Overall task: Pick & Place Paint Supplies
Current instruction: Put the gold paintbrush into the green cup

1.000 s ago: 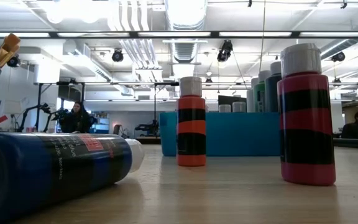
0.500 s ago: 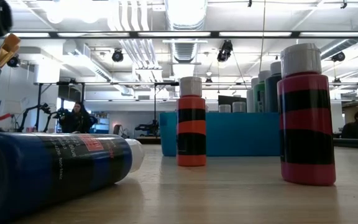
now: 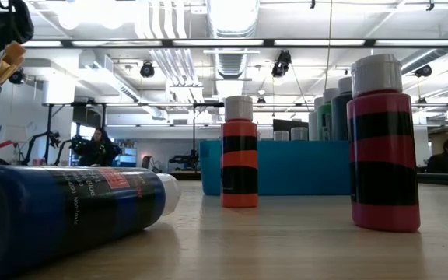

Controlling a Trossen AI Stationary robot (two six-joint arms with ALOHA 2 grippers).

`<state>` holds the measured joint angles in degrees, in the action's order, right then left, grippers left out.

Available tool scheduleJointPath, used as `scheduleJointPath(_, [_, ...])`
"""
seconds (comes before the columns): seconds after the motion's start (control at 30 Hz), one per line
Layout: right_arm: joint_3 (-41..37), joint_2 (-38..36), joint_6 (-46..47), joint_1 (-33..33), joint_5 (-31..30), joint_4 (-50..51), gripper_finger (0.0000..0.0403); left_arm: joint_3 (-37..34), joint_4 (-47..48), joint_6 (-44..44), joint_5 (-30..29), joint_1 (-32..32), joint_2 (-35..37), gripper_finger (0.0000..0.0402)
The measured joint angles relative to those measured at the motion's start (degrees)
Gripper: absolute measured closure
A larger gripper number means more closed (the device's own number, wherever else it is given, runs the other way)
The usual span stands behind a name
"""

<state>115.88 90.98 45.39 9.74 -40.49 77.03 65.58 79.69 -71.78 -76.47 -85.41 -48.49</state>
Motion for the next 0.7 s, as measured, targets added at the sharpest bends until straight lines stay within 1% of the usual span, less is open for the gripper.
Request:
scheduleJointPath(0.07, [-0.53,0.0,1.01,0.0,-0.02,-0.08,0.0316,-1.58,1.5,-2.05,1.02,0.02,-0.13,0.0387])
scheduleJointPath(0.4, [-0.95,0.0,2.68,-0.51,-0.13,-1.1,0.0283,-14.01,1.01,-10.89,0.89,-0.01,-0.03,0.0387])
scheduleJointPath(0.57, [-0.95,0.0,2.7,-2.22,-0.16,-2.72,0.0271,-20.45,-3.65,-10.86,0.7,-0.11,-0.09,0.0387])
scheduleJointPath(0.7, [-0.95,0.0,3.95,-3.64,-0.15,-2.73,0.0265,-24.82,-9.11,-11.03,-0.07,-0.41,-0.04,0.0387])
